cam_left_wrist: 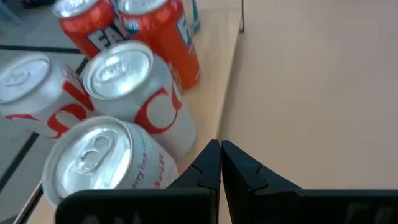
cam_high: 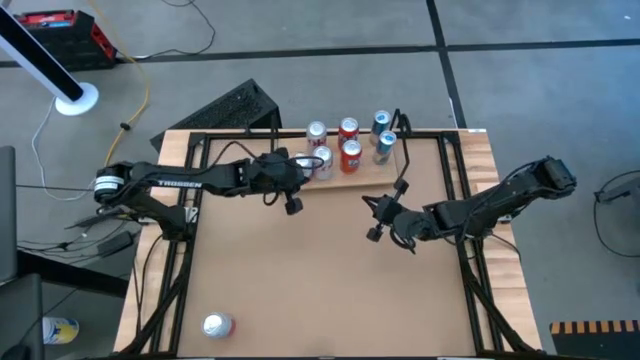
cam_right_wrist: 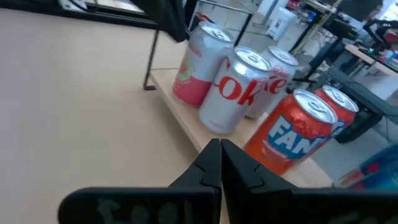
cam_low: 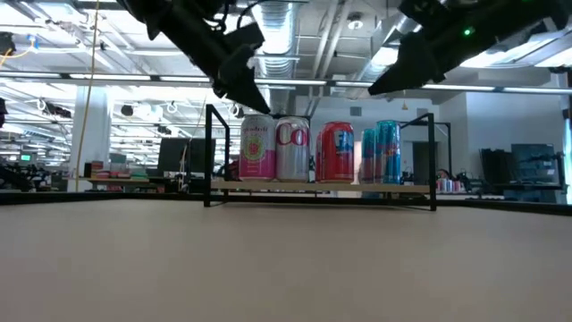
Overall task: Place canned beverage on shelf
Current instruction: Put the right pink and white soda can on the shelf
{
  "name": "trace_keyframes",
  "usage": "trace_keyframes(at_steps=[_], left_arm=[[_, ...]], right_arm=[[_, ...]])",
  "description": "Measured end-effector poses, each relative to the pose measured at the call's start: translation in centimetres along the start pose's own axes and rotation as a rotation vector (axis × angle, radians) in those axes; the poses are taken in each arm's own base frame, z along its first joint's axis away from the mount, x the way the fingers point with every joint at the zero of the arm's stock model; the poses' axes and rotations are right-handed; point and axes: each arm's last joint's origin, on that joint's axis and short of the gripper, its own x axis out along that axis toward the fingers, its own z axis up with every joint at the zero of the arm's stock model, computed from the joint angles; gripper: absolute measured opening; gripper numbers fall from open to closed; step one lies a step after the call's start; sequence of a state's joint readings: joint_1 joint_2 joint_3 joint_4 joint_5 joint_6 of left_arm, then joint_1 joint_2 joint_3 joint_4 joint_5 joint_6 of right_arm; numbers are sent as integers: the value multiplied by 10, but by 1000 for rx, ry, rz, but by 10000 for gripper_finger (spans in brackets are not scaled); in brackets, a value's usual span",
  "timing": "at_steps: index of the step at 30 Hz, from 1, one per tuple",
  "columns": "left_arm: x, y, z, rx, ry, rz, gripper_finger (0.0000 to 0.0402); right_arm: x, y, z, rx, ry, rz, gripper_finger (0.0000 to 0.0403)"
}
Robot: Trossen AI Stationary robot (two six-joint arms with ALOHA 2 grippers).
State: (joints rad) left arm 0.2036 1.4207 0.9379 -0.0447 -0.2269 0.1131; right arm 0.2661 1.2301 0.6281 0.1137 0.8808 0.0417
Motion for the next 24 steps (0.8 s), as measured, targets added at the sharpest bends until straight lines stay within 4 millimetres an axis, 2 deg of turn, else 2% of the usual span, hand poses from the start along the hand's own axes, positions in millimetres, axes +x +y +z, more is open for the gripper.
trace_keyframes(at_steps=[8, 24], left_arm=[[3, 9, -7, 21, 62, 41, 0], [6, 29, -4, -7, 23, 97, 0]], right_arm=[[7, -5, 1, 57, 7, 11, 26], [7, -4, 2, 62, -3, 63, 27]])
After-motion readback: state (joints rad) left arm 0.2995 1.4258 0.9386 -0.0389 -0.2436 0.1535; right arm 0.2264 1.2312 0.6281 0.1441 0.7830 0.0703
